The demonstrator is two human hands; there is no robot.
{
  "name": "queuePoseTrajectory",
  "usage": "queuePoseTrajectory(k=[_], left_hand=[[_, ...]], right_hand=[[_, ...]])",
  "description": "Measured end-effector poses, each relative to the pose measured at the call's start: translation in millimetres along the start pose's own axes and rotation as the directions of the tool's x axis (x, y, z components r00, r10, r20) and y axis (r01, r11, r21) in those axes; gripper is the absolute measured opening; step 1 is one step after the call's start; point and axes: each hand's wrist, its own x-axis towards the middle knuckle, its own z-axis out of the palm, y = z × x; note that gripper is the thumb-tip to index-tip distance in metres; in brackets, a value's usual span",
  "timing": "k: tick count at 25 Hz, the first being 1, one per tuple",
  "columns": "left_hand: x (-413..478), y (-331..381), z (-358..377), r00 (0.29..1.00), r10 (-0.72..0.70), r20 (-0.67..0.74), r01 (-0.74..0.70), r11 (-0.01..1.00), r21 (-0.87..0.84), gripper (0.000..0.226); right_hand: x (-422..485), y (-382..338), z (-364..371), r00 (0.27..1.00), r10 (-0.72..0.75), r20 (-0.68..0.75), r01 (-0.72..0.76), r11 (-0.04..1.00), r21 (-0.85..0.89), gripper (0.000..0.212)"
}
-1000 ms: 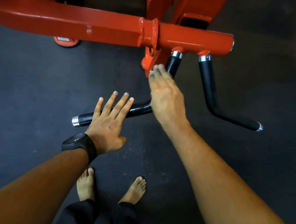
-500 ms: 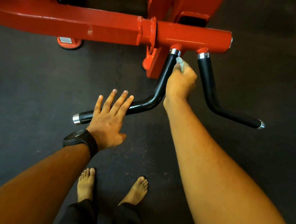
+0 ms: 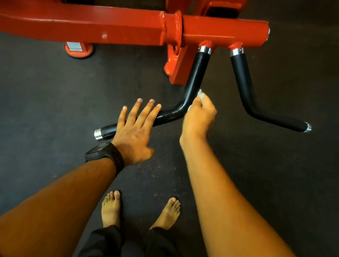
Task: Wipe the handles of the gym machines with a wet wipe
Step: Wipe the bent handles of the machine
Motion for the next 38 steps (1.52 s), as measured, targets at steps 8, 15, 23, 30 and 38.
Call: queuePoseTrajectory(k=[8,15,23,30,38], left_hand=[[1.1,-3.9,-2.6,0.999,0.039,0.029,-0.038,0.999,-0.030,0.124],[-1.0,-2.1,-1.6,1.000,0.030,-0.007,-0.030,0.999,-0.016,0.122],[-1.5,-2.2,-3.3,1.000,0.027,-0.008,-0.027,0.999,-0.035,0.121],[-1.8,-1.7,-3.4,1.000,0.012,-0.008,-0.012,1.000,-0.004,0.121],[-1.9,-1.3,-1.5,1.000,0.000,-0.001,0.000,1.000,0.000,0.121]], right_hand=[[6.4,16.7,-28.0,0.285,-0.668,0.688,0.894,-0.073,-0.442,0.041],[53.4,-25.0,-44.6,-0.051,-0.331,0.942,0.846,-0.515,-0.136,0.035],[68.1,-47.3,-34.7,-0.019,-0.264,0.964,0.814,-0.564,-0.138,0.038],[76.0,-60.4,-37.5,-0.010,-0.202,0.979,0.830,-0.548,-0.104,0.044],[80.6,-76.7,-31.5,0.120,-0.160,0.980,0.758,-0.622,-0.195,0.054]])
